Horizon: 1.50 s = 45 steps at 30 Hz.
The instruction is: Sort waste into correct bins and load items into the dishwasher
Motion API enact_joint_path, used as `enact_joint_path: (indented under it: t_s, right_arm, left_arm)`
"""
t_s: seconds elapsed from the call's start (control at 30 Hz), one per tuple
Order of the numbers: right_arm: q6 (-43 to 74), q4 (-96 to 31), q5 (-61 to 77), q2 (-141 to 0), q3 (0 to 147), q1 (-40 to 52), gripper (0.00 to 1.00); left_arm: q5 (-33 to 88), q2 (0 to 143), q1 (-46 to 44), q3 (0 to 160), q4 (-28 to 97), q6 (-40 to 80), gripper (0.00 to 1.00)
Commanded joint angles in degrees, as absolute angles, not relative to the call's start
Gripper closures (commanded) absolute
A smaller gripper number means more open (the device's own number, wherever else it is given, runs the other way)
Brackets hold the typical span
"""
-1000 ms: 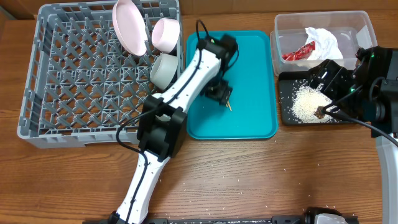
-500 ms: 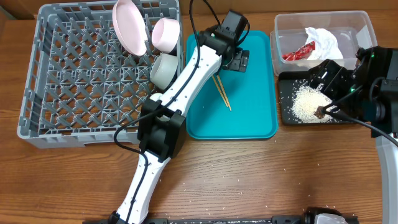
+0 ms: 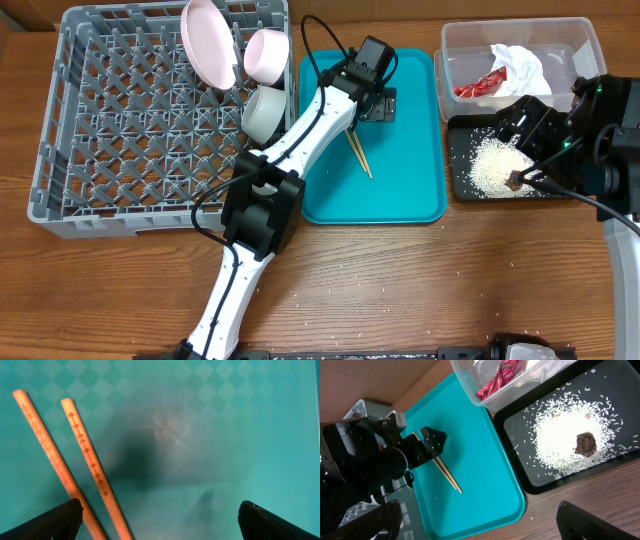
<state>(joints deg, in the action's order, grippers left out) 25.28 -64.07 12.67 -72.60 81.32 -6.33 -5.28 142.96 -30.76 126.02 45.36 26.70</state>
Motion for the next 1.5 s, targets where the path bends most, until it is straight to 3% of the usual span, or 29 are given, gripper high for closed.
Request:
enact_joint_path:
  t_s: [0.0, 0.7, 1.23, 1.33, 1.4, 1.47]
  right_arm:
    - [25.3, -63.8, 12.4, -72.4, 81.7, -6.5, 0.00]
    - [25.3, -63.8, 12.4, -72.4, 81.7, -6.5, 0.00]
    - [25.3, -63.8, 12.4, -72.4, 81.7, -6.5, 0.00]
    - [25.3, -63.8, 12.4, -72.4, 81.7, -6.5, 0.00]
    - [25.3, -63.8, 12.4, -72.4, 81.7, -6.5, 0.00]
    - [25.3, -63.8, 12.4, -72.4, 81.7, -6.5, 0.00]
  left_arm:
    - [-6.6, 143.2, -31.1, 125.0, 44.0, 27.9, 0.00]
    - [-4.2, 144.0, -30.8, 120.9, 36.4, 27.9, 0.00]
    - [-4.0, 145.0, -30.7, 120.9, 41.0, 25.9, 0.00]
    - [-4.0, 145.0, -30.8, 120.9, 42.4, 25.7, 0.13]
    - [-3.7, 145.0, -30.8, 120.9, 43.7, 25.7, 0.42]
    - [-3.0, 145.0, -30.8, 120.9, 45.3, 25.0, 0.42]
